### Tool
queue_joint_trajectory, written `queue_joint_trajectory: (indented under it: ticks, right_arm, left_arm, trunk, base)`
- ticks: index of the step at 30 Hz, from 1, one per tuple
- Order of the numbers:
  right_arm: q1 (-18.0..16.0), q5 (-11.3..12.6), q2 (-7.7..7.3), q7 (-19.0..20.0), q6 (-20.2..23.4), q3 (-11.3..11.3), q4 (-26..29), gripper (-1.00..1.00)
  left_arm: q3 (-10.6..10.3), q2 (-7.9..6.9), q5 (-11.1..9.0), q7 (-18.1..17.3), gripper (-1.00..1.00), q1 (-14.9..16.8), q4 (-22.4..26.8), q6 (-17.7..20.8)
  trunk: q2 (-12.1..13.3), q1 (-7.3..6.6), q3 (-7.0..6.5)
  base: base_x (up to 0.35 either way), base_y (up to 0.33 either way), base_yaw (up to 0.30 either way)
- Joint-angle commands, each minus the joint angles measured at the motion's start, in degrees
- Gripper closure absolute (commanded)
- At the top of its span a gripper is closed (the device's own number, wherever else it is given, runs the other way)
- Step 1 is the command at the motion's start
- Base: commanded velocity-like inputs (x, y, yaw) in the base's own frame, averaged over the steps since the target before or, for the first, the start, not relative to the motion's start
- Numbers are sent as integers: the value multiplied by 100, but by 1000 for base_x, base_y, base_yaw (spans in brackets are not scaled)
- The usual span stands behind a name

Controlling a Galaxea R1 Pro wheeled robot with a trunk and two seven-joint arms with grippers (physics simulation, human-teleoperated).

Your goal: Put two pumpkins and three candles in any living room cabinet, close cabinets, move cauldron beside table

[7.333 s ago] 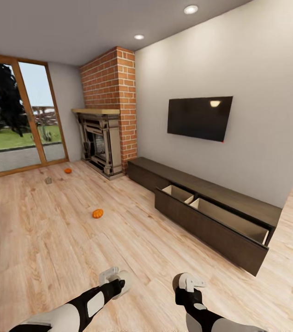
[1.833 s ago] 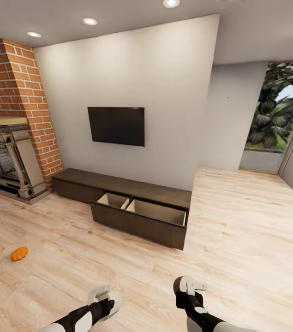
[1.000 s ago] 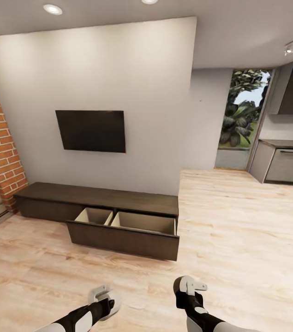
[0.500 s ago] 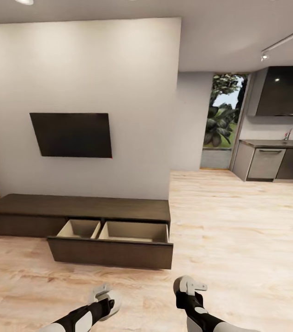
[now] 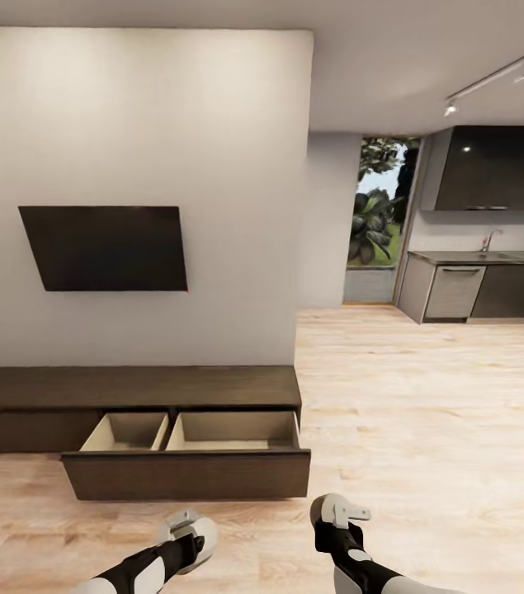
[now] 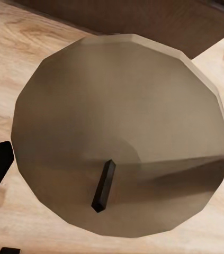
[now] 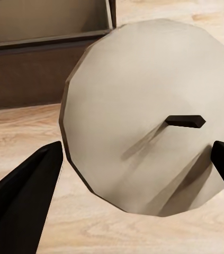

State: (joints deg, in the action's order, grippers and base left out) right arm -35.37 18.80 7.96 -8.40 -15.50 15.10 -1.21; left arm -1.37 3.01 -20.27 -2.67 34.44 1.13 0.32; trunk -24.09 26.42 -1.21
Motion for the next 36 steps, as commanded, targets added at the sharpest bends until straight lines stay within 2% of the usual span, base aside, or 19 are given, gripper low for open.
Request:
queue_joint_trajectory:
  ticks: [1,11,24,36]
  right_arm:
    - [-5,38,4,-11,-24,63,-10,100]
    - [-5,41,4,-9,-24,63,-10,100]
    - [-5,44,4,-12,-21,63,-10,100]
    - [-5,43,4,-11,-17,64,-10,100]
  left_arm:
    - [-12,1,-47,-23,100,1,1,4]
    - [-12,6,-47,-22,100,1,1,4]
    - [-12,7,-47,-23,100,1,1,4]
    - [-12,4,-47,-21,100,1,1,4]
  trunk:
    - [-5,3,1]
    - [-5,3,35]
    - [-5,3,70]
    - [-5,3,119]
  base:
    - [104,273,-14]
    - [26,277,-59]
    - [5,24,-39]
    - [219,90,40]
